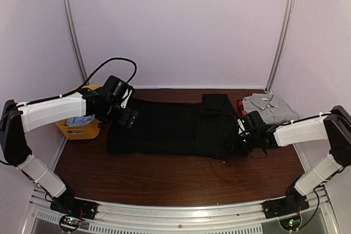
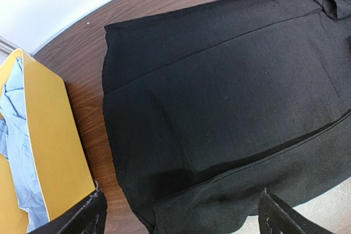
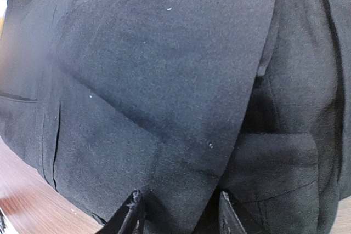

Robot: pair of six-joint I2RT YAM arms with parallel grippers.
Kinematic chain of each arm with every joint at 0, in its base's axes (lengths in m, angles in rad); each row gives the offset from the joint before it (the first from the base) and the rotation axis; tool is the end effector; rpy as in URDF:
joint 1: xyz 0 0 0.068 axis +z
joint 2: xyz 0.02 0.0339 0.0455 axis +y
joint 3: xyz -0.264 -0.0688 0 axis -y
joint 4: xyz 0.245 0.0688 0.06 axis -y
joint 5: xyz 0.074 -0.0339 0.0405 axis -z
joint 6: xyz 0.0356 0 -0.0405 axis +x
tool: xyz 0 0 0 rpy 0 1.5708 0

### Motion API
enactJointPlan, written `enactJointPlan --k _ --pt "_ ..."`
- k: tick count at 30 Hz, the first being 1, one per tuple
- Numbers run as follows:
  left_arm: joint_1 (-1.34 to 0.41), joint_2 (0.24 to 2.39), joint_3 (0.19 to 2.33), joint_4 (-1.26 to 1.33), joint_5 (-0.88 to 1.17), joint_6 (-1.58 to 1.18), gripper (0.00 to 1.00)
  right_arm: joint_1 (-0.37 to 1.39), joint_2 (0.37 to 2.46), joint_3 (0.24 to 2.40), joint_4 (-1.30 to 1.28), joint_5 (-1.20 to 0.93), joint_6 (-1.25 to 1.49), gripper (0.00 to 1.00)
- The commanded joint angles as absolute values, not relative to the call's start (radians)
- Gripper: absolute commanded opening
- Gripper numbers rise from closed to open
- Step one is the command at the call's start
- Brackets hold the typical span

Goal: Fold and stack the long sleeve shirts
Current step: Pick up the sleeve from the center of the board.

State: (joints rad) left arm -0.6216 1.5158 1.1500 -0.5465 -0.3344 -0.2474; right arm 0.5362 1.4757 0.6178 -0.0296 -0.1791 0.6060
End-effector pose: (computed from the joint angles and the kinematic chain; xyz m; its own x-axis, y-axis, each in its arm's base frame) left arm 0.2682 -0.1778 0.2604 -0.7181 0.2299 -0.6569 0.2176 0.9707 0.1018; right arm 0.2283 0.1431 0.1457 -0.8894 0.1235 -0.4402 -0.1129 0.8737 0.4732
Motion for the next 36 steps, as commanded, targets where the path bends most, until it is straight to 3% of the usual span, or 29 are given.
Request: enactJointPlan --k 1,15,25,36 --pt "-0.618 1.525 1.14 -0.509 -0.322 -0.26 0.97 0.524 1.488 0.584 0.083 -0.221 0.651 0.43" --pt "-0.627 1.533 1.137 -0.509 -0.307 -0.275 0.98 0.492 1.4 0.519 0.312 -0.408 0.785 0.0" --pt "-0.64 1.539 1.134 -0.485 -0.25 -0.28 0.98 0.489 1.224 0.563 0.275 -0.479 0.882 0.0" --pt "-0.666 1.491 1.064 -0.326 -0.01 -0.296 0.98 0.486 1.253 0.555 0.455 -0.61 1.036 0.0"
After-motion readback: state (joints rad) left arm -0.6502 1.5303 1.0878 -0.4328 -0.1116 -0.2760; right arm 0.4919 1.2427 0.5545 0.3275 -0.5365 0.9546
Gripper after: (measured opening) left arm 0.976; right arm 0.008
